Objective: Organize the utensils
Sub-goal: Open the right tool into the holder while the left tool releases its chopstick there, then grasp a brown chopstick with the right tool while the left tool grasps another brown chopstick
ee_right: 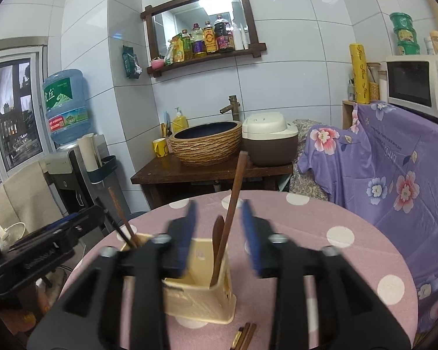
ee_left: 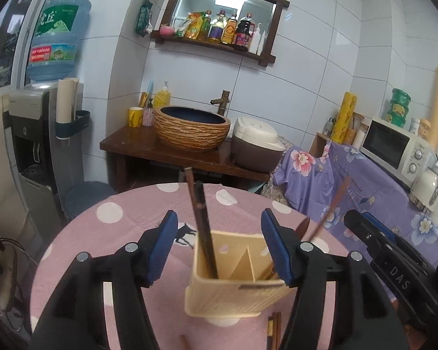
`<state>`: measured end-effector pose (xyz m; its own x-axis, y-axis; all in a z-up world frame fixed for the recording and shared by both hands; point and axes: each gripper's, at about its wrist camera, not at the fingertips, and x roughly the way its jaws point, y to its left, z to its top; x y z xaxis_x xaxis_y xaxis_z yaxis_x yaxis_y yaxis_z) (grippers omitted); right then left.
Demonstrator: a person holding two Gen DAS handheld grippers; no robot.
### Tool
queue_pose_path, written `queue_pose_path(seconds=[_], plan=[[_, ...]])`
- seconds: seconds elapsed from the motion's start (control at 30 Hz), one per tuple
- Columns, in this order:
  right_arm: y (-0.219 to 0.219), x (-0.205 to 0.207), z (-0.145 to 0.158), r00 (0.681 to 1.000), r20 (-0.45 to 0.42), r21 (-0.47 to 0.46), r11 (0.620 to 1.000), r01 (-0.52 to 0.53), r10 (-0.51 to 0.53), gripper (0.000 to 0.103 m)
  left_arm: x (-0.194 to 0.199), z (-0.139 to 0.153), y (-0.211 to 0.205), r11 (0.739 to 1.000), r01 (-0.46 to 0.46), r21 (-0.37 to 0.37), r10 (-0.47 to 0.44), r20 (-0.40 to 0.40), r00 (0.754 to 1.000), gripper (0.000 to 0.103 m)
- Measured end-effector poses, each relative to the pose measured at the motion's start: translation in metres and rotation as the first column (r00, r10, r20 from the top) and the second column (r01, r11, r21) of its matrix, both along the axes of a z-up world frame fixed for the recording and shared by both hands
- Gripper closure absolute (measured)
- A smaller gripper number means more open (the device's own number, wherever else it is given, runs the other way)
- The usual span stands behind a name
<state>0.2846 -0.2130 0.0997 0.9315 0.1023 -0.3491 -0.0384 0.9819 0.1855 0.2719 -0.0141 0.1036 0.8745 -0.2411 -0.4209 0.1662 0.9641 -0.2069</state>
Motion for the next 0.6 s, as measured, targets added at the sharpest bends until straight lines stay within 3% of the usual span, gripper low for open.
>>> queue_pose_path(seconds=[0.1, 0.2, 0.43, 0.6], plan=[[0.000, -0.023, -0.017, 0.999, -0.039, -0.041, 0.999, -0.002, 0.000, 0.053, -0.023, -0.013, 0.005, 1.000, 0.004, 0.030, -0.004, -0.016, 1.000, 0.039], [0.006, -0.045, -0.056, 0.987, -0.157, -0.115, 0.993, -0.033, 0.015, 0.051, -0.046, -0.044, 0.013, 0.998, 0.006, 0.060, 0.000, -0.092, 0.996, 0.039], [0.021, -0.074, -0.157, 0.889, -0.457, -0.115, 0.989, -0.096, 0.033, 0.051, -0.075, -0.121, 0.026, 0.995, 0.000, 0.102, 0.030, -0.290, 0.957, 0.040], [0.034, -0.085, -0.177, 0.863, -0.502, -0.109, 0.986, -0.127, 0.056, 0.051, -0.089, -0.147, 0.024, 0.994, 0.029, 0.108, 0.011, -0.353, 0.935, 0.040]])
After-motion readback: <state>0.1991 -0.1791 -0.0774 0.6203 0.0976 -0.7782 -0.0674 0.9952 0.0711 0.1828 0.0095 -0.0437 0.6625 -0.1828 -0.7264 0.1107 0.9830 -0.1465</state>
